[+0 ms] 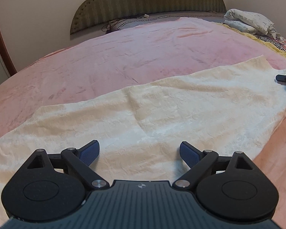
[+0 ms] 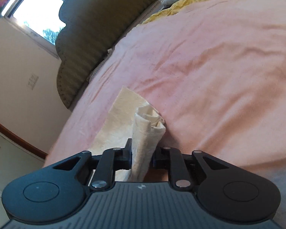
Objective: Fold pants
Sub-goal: 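Grasp the pant leg end with the right tool and lift it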
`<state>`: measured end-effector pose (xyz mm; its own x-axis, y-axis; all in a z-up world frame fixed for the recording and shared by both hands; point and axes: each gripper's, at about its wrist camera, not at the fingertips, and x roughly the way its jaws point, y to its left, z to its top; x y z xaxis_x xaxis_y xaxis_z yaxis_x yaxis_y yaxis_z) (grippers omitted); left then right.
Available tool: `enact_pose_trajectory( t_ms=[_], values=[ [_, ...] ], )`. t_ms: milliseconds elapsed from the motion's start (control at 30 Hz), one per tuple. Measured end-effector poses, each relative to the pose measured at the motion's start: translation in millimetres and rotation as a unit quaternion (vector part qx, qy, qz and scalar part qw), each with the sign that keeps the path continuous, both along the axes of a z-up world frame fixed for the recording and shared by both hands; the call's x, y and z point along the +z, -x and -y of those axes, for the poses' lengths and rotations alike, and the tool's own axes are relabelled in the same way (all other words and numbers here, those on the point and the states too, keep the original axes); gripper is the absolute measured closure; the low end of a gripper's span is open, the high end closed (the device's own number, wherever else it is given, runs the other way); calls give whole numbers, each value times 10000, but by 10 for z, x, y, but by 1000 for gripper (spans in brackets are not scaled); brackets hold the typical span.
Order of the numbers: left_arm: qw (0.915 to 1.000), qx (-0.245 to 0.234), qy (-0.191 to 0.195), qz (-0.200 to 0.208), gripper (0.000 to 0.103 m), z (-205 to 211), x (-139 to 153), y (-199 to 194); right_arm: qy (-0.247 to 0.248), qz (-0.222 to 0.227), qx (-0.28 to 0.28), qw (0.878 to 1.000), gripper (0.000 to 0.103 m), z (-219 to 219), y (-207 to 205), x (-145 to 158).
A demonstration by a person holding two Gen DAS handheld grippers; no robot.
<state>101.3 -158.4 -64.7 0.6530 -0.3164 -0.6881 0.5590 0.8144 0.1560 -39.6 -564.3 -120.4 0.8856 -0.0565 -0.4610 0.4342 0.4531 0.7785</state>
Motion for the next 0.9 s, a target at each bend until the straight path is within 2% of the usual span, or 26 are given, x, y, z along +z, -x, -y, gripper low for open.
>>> enact_pose_trajectory(
  t_ms=[67, 167, 200, 267, 300, 333, 367, 467, 533, 567, 633, 667, 700, 767, 800, 867, 900],
  values=[
    [9998, 66, 163, -72, 10, -21, 28, -36, -43, 35, -48, 10000, 79, 15, -36, -9],
    [9978, 190, 545, -335, 10, -124, 75, -108, 243, -101, 33, 9996, 80, -9, -172, 45],
    [9964, 215, 680, -451, 10, -172, 84, -143, 368, -129, -11, 9992, 86, -48, -187, 98],
    [9906, 269, 1093, -774, 10, -296, 112, -240, 1040, -117, 68, 9945, 88, -213, -230, 320],
    [9842, 333, 1414, -1007, 10, -379, 125, -309, 1632, -168, 205, 9862, 88, -376, -274, 491],
    [9748, 417, 1788, -1267, 10, -463, 137, -377, 2390, -213, 443, 9698, 88, -603, -355, 698],
    [9618, 490, 2206, -1546, 10, -545, 144, -443, 3051, -223, 717, 9493, 88, -848, -429, 866],
    [9086, 522, 3409, -2357, 9, -722, 105, -597, 4559, -149, 1654, 8744, 88, -1708, -659, 1162],
    [8712, 481, 4036, -2753, 5, -763, 57, -656, 5083, -74, 2231, 8318, 88, -2212, -783, 1144],
    [8558, 487, 4246, -2914, 2, -761, 28, -678, 5224, -12, 2489, 8156, 88, -2429, -828, 1093],
    [8320, 485, 4486, -3229, 2, -719, -26, -736, 5306, 83, 2894, 7966, 88, -2755, -885, 971],
    [8251, 499, 4529, -3340, 1, -684, -52, -763, 5306, 117, 3020, 7919, 88, -2876, -891, 915],
    [8221, 515, 4536, -3402, 1, -646, -77, -787, 5324, 137, 3085, 7882, 88, -2962, -886, 877],
    [8266, 697, 4383, -3461, 1, -544, -134, -847, 5385, 168, 3179, 7802, 88, -3098, -834, 842],
    [8269, 823, 4324, -3501, 1, -499, -170, -879, 5361, 185, 3203, 7808, 88, -3117, -813, 838],
    [8258, 969, 4252, -3577, 9, -440, -214, -936, 5355, 242, 3276, 7780, 88, -3151, -767, 853],
    [8264, 1004, 4243, -3563, 14, -434, -220, -958, 5453, 242, 3320, 7693, 88, -3185, -748, 860]
  ],
)
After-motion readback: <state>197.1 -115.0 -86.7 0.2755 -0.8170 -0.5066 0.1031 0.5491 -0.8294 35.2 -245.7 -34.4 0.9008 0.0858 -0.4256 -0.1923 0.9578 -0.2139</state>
